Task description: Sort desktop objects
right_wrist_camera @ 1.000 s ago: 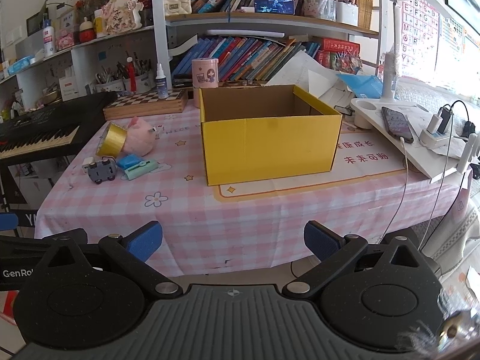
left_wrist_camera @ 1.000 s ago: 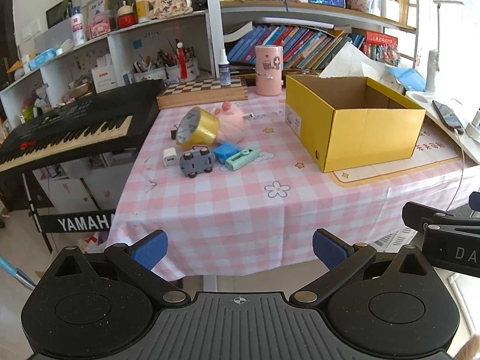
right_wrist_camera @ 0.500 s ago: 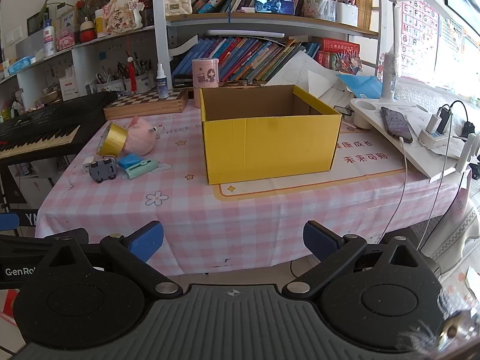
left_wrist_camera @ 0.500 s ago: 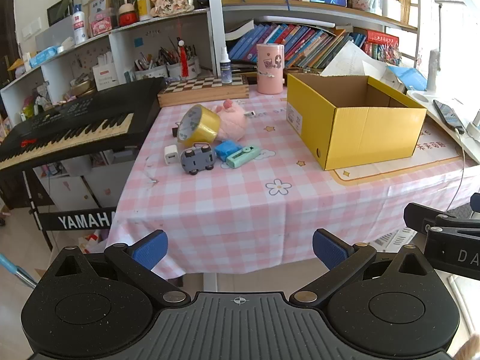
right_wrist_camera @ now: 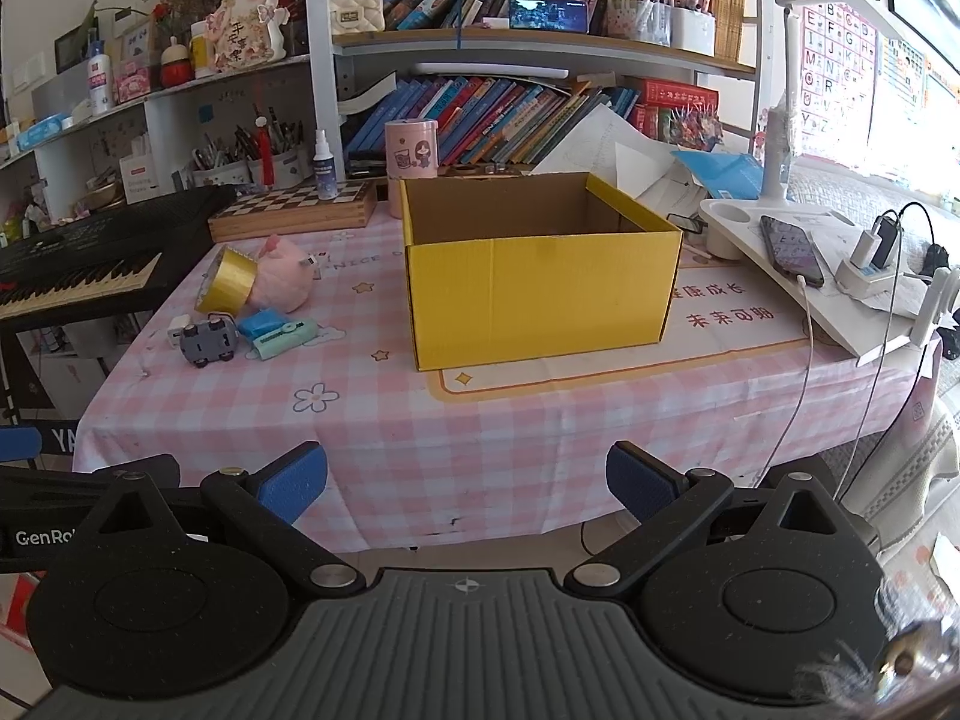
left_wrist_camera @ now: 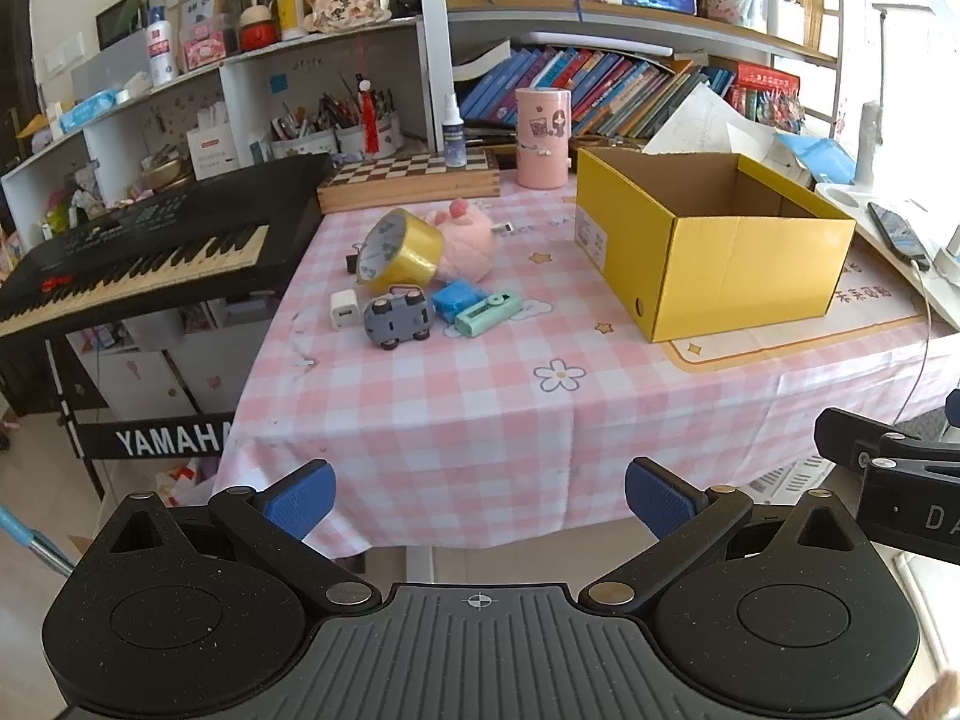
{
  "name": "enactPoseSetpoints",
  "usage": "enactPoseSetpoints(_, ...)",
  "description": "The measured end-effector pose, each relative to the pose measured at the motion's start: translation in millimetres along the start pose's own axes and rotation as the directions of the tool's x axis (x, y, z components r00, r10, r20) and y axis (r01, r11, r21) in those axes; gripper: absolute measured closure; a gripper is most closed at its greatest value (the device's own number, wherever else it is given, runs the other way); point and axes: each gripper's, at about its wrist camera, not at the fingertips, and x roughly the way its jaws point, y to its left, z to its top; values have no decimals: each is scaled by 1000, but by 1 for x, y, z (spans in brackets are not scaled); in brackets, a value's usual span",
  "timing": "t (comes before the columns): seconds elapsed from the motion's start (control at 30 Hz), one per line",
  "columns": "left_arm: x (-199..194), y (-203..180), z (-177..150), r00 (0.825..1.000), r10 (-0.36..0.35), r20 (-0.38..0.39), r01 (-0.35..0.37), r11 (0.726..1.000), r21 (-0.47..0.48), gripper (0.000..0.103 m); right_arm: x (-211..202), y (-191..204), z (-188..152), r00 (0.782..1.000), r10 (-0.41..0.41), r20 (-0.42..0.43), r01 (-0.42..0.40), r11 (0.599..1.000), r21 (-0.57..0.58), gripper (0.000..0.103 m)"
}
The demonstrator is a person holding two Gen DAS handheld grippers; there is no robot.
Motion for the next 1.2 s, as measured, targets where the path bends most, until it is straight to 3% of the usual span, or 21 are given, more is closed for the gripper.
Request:
enactPoseSetpoints(0.83,7,33,-1,997,67,-27,-68,997,-47,0,10,28,7,998,62,-28,-63,997,-42,2)
enactPoseSetpoints(1.2,16,46,5,997,71,-17,-72,995,-73,1,28,45,16,992,116,-46,-119,990,-78,17)
